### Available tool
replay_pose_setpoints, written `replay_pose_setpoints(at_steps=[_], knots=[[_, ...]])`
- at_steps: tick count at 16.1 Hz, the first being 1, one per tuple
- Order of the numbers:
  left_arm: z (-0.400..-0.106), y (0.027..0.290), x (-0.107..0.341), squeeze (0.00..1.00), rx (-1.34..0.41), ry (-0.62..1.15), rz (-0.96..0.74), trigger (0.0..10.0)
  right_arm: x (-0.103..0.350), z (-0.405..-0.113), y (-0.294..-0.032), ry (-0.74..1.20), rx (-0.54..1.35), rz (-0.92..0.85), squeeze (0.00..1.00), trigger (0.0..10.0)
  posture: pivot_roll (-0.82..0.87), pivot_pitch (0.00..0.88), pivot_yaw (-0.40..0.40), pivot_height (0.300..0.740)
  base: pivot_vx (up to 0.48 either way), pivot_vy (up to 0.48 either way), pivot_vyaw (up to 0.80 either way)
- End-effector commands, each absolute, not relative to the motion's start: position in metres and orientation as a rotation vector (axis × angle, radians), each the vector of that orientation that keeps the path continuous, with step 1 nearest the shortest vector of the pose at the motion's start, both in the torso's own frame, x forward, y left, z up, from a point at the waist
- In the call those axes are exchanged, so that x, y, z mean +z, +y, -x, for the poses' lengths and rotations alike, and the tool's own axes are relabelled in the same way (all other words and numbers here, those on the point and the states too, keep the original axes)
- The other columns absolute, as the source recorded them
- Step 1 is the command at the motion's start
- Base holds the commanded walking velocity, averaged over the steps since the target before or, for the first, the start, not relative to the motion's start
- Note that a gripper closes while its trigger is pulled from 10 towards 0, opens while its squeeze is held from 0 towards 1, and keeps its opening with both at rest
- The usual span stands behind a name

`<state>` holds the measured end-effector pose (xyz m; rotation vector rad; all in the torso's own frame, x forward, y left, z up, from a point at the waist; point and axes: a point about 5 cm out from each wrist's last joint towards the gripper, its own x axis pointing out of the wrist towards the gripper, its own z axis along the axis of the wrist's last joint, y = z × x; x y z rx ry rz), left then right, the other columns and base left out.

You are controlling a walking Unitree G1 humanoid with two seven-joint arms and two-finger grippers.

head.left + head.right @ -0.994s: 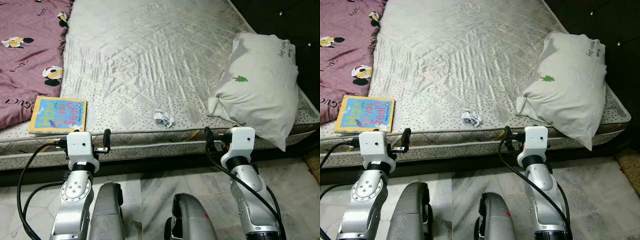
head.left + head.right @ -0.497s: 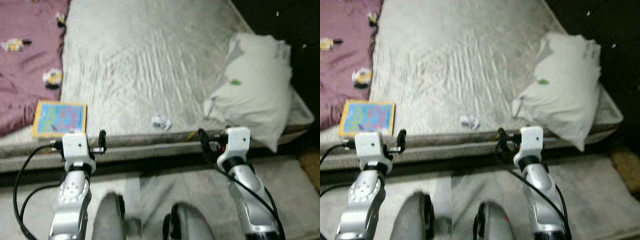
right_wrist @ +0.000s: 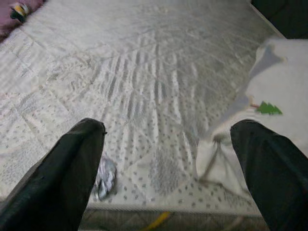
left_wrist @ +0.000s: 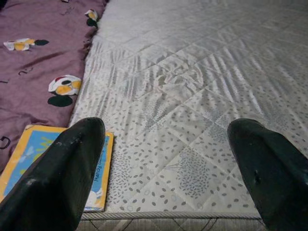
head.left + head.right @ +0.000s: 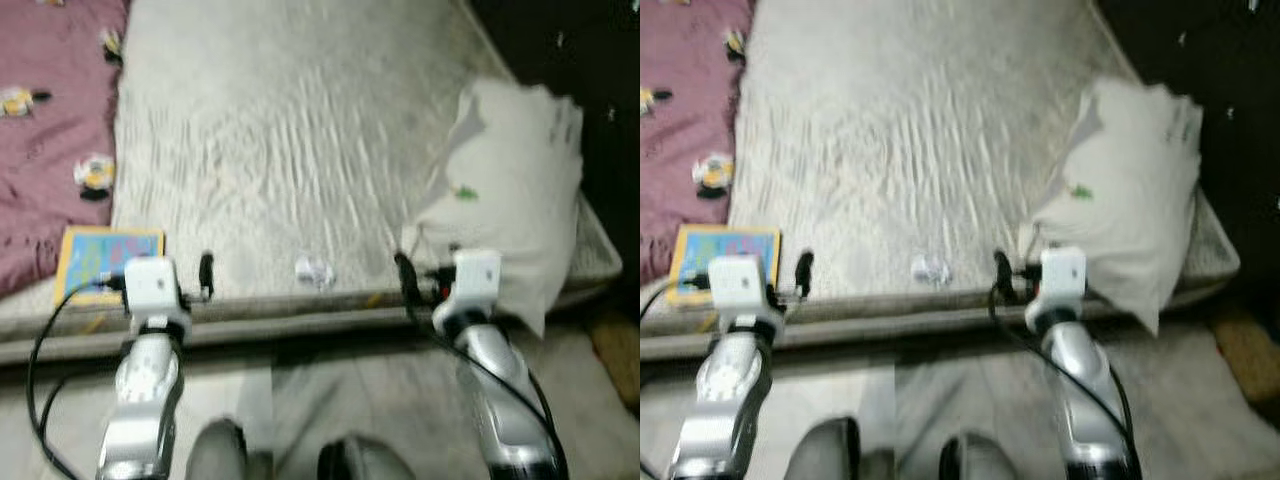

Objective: Clean up the room

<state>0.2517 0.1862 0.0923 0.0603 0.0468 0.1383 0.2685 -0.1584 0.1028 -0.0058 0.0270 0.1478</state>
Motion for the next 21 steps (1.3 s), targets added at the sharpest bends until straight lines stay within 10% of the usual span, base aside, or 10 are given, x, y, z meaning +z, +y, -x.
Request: replay_pose_setpoints(at_steps=[1,21], knots=[[-0.2498,0.1831,0.0897,0.0,0.134,0.061,-0.053,10.0,0.0967,-0.2631,-0.1654,0.053,0.125,0.007,0.0,10.0,-0.01,0.169,-0.089,0.74,0.0,0.0,0.0],[-0.2513,0.1766,0.0936,0.0,0.067,0.037,-0.032,10.0,0.0976,-0.2633,-0.1643,0.039,0.128,-0.002,0.0,10.0,-0.01,0.164,-0.082,0.74,0.027,0.0,0.0]])
